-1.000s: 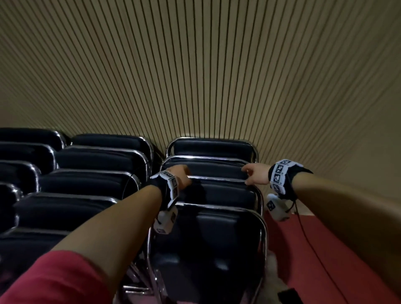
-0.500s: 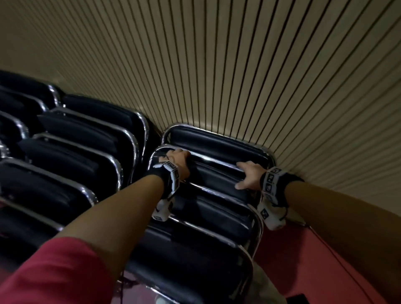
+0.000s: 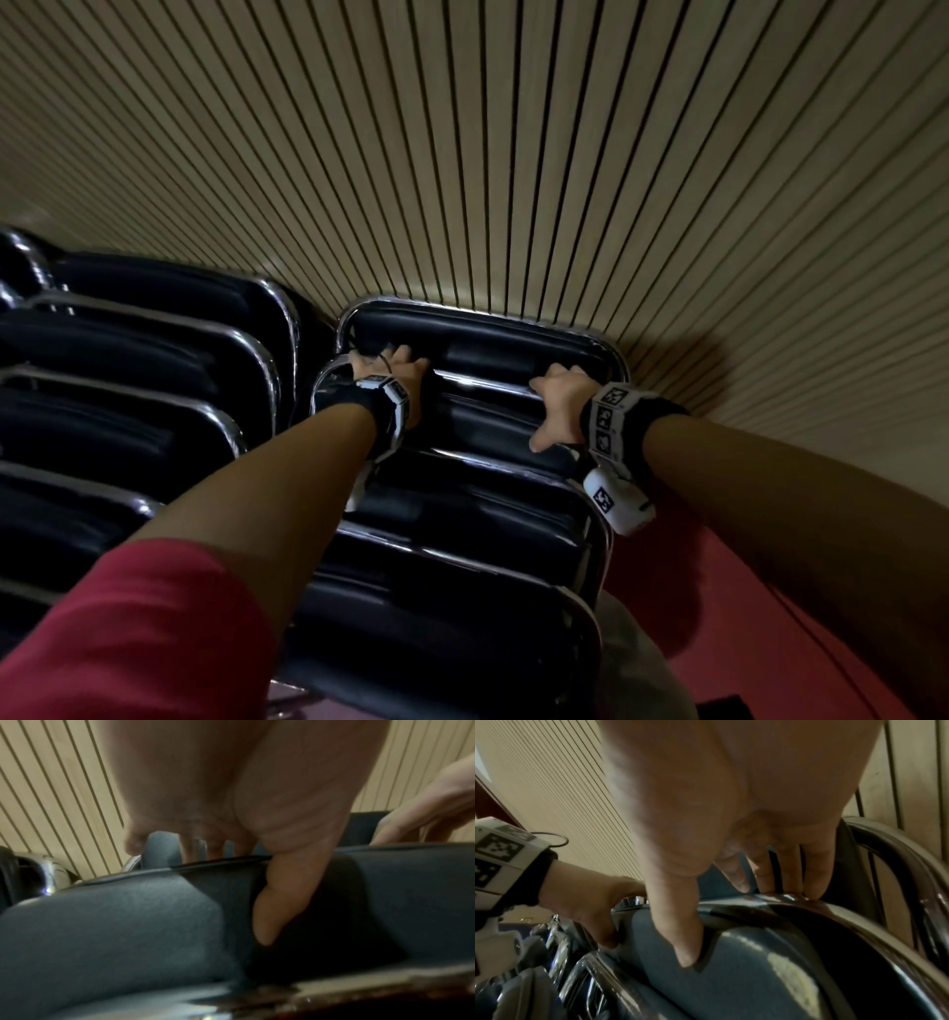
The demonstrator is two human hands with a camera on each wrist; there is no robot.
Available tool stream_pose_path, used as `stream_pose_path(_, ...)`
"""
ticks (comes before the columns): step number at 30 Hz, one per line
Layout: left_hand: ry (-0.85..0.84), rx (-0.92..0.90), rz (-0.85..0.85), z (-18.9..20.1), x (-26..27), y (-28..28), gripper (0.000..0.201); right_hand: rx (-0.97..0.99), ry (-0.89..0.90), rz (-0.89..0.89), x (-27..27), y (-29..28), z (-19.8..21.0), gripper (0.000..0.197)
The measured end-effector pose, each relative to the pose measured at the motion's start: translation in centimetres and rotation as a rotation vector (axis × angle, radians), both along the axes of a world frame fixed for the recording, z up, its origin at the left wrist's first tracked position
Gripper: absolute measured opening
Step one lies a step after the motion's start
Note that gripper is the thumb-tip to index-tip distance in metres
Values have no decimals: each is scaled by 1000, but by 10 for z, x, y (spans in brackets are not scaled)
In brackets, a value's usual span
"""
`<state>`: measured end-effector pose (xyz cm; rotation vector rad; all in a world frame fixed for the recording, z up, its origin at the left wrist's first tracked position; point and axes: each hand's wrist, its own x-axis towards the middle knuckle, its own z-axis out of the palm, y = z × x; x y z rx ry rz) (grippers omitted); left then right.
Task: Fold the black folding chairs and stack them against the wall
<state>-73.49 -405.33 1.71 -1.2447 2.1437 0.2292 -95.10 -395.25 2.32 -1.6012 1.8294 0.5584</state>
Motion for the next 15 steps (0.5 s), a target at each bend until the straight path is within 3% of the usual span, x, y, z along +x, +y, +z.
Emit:
stream_pose_path(6,-72,8,-19,-1,-9,-1,95,71,36,19,4,-7,3,69)
stream_pose_path(10,-42,44,34,-4,-12,-5,100,82,57,63,3,-6,0,89)
stream_pose_path(15,-12,46,0,-12,-8,-4,100,89,-28,16,4,-5,-6,94)
